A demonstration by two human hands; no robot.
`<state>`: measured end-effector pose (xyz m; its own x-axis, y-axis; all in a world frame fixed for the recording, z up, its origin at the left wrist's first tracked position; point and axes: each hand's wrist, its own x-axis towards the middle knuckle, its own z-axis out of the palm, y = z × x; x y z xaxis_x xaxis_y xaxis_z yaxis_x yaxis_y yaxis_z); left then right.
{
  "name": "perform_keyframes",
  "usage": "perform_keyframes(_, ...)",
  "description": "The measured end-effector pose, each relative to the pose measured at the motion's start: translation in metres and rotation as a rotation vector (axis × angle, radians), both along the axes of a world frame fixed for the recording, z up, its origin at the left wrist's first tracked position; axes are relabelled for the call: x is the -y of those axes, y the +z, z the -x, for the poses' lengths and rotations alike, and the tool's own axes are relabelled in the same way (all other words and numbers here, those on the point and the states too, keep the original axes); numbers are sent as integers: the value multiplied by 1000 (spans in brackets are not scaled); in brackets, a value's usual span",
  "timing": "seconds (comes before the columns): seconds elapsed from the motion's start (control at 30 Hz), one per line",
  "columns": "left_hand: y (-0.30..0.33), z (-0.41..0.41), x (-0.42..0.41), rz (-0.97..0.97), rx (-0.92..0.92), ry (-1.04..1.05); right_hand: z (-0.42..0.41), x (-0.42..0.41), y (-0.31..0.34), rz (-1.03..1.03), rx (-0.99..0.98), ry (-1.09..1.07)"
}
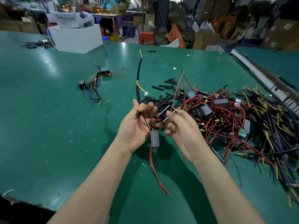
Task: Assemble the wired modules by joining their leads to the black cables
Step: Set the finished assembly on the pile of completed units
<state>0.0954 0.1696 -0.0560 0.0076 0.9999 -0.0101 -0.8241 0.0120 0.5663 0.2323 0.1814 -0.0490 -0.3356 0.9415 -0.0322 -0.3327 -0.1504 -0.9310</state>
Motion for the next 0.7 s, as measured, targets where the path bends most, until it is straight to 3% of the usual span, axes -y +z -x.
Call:
perform_keyframes(0.2, -1, -5, -1, 10, -15, 47, -1, -2, -2, 73, -108, -34)
perform_keyframes(0.47, -8, -3, -6, 87, -122, 48, 3, -2, -5, 108, -86, -94)
perform_keyframes(0.7, -10, -3, -6, 19, -148, 98, 5, -2, -5, 168, -138, -82)
